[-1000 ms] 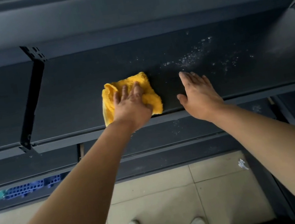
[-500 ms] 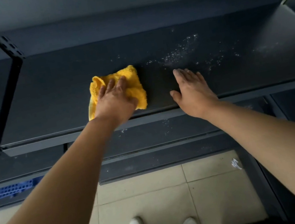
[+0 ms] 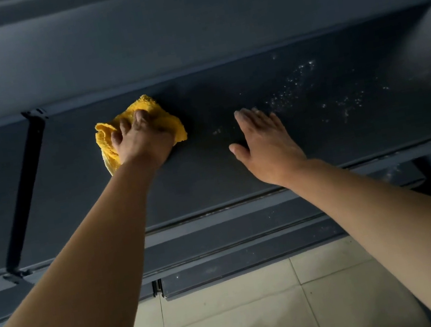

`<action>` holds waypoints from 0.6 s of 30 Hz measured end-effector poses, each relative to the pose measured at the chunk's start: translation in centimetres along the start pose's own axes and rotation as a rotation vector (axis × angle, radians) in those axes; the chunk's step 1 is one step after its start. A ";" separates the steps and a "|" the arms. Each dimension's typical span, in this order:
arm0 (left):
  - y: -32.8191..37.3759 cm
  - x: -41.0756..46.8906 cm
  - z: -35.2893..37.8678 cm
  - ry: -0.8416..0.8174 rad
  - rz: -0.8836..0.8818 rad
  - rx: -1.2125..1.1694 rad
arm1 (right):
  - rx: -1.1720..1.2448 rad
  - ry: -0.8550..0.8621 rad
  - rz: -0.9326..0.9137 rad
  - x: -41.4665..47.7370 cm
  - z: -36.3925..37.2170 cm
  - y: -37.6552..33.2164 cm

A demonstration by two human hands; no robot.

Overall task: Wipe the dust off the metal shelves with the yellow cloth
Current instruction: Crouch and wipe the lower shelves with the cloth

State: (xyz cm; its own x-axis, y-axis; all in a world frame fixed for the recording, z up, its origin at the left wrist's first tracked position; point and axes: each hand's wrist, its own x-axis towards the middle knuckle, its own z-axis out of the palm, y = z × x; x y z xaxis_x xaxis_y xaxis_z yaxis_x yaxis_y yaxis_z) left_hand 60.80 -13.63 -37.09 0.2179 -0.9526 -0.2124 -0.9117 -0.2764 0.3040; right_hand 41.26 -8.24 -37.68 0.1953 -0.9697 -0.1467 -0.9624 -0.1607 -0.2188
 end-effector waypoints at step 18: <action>13.0 -1.0 4.3 -0.165 0.469 0.049 | -0.023 0.045 0.194 -2.6 -1.8 8.6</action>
State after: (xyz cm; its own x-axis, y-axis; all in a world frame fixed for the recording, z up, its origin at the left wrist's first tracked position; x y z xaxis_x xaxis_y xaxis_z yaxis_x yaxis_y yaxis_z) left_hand 47.23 -15.76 -36.95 -0.2737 -0.9390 -0.2083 -0.9146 0.1870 0.3585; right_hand 32.15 -7.43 -37.47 -0.0028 -0.9901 -0.1403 -0.9854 0.0267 -0.1684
